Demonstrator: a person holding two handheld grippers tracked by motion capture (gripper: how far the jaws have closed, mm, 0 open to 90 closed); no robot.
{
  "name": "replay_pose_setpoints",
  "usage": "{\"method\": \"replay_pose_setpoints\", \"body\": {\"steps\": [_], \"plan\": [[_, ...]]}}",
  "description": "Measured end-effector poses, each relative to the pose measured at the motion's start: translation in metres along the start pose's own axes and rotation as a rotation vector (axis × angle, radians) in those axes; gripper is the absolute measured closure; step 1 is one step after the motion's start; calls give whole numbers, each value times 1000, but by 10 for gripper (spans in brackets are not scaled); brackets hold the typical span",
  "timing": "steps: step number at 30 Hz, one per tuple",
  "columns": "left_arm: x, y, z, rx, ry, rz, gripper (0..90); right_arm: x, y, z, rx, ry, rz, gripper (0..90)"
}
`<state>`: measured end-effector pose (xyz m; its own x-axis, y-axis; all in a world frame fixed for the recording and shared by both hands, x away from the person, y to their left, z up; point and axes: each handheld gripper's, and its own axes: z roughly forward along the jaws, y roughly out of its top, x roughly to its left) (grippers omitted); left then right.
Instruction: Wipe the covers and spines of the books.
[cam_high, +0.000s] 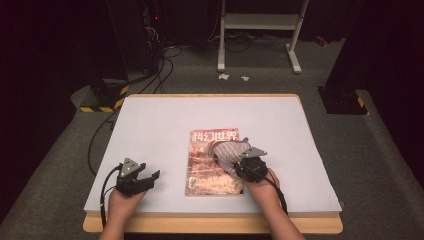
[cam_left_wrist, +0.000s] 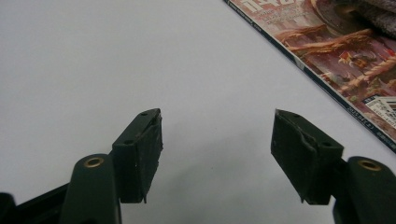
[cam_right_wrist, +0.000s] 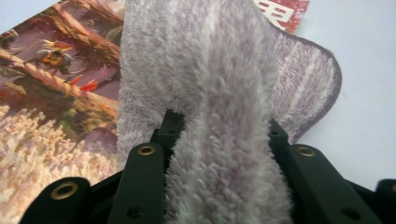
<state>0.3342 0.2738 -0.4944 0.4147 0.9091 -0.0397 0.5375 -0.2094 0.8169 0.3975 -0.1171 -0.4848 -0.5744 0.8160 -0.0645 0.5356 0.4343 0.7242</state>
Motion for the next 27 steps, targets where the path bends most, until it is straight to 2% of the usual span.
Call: {"method": "replay_pose_setpoints", "body": {"steps": [8,19,27], "plan": [[0,0,0,1,-4,1,341,22,13,12,11,31,-49,638],[2,0,-1,-4,-6,-3,341,71,39,36,9,110,-120,638],[3,0,-2,-8,-8,-6,341,101,56,52,6,143,-166,637]]}}
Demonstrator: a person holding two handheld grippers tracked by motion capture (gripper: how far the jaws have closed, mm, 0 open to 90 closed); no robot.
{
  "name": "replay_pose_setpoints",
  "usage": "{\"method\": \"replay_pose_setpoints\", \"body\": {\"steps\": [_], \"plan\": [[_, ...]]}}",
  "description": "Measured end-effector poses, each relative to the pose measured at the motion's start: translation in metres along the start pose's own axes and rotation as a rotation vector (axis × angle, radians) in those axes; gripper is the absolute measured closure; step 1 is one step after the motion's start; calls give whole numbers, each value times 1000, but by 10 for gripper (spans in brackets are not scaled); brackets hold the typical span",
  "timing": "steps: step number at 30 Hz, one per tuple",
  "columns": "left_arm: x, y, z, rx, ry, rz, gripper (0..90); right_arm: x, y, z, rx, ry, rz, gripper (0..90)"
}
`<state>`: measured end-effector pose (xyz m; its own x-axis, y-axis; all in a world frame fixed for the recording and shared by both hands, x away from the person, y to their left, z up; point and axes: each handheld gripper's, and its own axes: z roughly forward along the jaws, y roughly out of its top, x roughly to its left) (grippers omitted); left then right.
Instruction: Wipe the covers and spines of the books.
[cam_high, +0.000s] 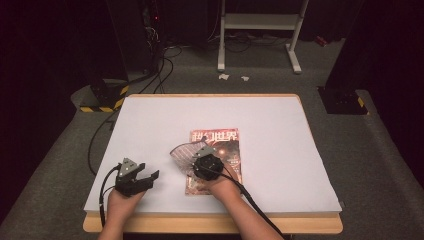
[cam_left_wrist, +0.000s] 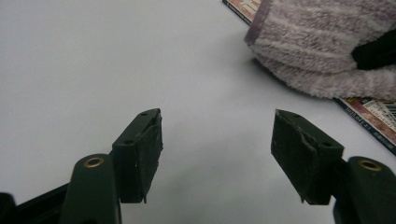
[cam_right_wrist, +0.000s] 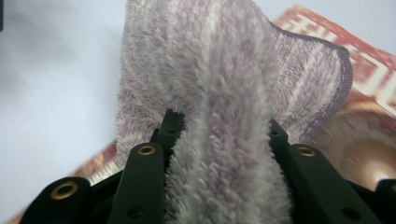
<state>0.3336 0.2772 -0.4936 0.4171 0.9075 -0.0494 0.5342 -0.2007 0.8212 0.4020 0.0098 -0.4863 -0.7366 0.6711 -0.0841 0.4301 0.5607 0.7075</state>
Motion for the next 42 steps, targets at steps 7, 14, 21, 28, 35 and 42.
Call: {"method": "replay_pose_setpoints", "body": {"steps": [7,14,21,28,35,42], "plan": [[2,0,-1,-2,-1,-3,341,-2,3,2,3,7,4,630],[2,-1,-1,0,2,-2,341,-24,-15,-13,5,-25,60,630],[0,0,0,6,-1,-3,341,-61,-44,-36,-3,-86,125,629],[-4,0,2,12,-5,7,341,-87,-69,-58,-16,-138,196,629],[-6,0,3,18,-8,16,341,-96,-67,-58,-14,-164,214,627],[-5,0,1,10,-14,10,341,-113,-50,-46,4,-195,234,625]]}}
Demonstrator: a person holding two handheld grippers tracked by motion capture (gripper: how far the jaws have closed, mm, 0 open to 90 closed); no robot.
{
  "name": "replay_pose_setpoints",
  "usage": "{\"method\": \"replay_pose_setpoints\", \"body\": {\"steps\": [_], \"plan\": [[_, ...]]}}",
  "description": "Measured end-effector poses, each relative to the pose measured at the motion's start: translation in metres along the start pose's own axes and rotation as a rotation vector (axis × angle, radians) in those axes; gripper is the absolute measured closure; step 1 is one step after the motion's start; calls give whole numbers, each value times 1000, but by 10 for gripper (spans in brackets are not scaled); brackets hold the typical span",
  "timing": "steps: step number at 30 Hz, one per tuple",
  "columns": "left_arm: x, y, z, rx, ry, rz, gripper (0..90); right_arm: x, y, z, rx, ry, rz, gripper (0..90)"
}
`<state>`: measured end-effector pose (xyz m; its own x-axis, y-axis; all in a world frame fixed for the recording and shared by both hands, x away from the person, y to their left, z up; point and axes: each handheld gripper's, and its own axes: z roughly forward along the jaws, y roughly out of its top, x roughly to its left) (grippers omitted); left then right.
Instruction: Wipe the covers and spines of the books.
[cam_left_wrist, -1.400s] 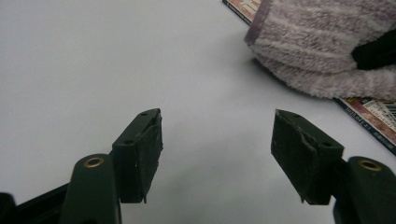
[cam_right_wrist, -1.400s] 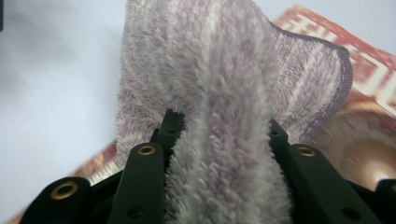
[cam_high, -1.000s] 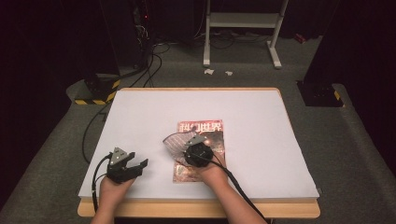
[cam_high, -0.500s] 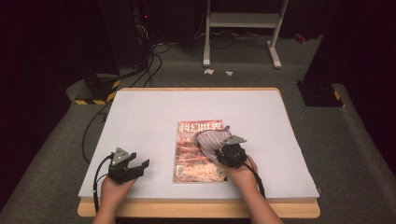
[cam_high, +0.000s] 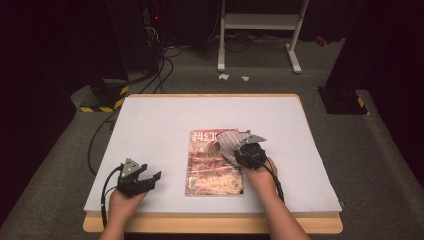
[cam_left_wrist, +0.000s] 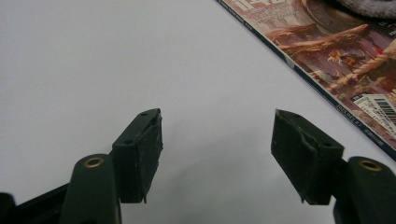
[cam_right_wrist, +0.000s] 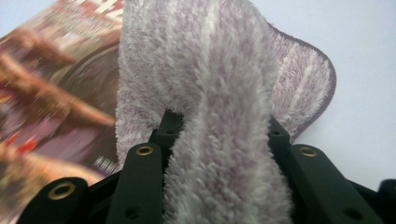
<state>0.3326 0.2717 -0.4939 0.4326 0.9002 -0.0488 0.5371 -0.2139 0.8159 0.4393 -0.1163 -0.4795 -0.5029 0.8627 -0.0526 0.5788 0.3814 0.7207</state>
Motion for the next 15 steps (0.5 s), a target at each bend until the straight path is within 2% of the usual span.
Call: {"method": "replay_pose_setpoints", "body": {"steps": [3,9,12,15], "plan": [[0,0,-1,-5,-5,-5,340,-5,8,6,2,-9,18,625],[1,0,-3,-15,-12,-11,341,-10,25,18,22,-46,6,619],[2,0,-4,-14,-15,-15,341,-8,31,28,32,-50,5,607],[3,0,-4,-18,-19,-16,341,-1,36,35,39,-38,-18,607]]}}
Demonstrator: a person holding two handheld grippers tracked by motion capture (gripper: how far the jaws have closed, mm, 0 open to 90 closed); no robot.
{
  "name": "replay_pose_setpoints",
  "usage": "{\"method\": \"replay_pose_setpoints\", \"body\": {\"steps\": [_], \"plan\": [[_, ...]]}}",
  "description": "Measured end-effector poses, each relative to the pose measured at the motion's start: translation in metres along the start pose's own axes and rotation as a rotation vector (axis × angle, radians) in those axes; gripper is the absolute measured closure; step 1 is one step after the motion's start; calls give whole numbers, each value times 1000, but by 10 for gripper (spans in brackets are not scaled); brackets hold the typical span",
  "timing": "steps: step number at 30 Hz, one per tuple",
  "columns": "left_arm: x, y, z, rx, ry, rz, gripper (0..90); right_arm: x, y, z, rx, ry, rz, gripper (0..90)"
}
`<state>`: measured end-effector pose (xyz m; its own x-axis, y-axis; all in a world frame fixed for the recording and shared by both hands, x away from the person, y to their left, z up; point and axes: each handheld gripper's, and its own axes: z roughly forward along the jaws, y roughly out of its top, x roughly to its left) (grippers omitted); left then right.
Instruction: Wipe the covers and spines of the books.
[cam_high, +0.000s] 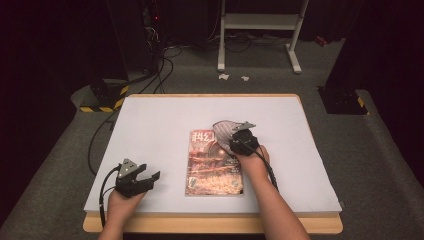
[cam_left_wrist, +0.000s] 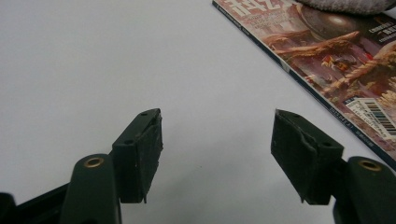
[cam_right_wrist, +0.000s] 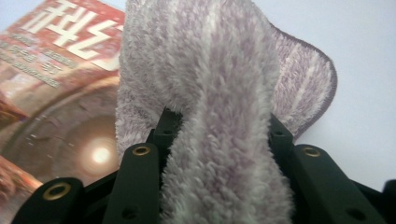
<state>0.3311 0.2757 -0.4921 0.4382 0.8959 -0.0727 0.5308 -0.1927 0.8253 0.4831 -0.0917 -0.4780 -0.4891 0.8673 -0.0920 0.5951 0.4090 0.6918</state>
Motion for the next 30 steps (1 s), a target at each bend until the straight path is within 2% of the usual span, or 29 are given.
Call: {"method": "replay_pose_setpoints", "body": {"steps": [2,3,5,13,15,16,18,21,24,26,30], "plan": [[0,0,1,1,-3,1,341,8,4,4,-4,5,-20,602],[0,0,1,2,-5,-1,341,17,7,9,-3,15,-26,599],[0,0,1,0,-7,-4,341,21,9,11,-7,12,-34,600],[-1,0,3,7,-11,4,341,55,26,27,-19,82,-61,602],[-1,0,4,7,-10,2,341,70,33,30,-23,110,-84,603],[-1,0,3,6,-9,1,341,70,33,30,-23,110,-84,603],[0,0,3,5,-11,0,341,80,35,32,-22,126,-83,602],[0,0,2,5,-11,-2,341,91,40,35,-23,151,-110,602],[0,0,2,5,-10,-2,341,94,41,36,-22,150,-114,601],[1,-1,2,2,-10,-7,341,90,40,36,-19,158,-94,599],[1,-1,2,6,-8,-3,341,79,36,33,-17,132,-81,600]]}}
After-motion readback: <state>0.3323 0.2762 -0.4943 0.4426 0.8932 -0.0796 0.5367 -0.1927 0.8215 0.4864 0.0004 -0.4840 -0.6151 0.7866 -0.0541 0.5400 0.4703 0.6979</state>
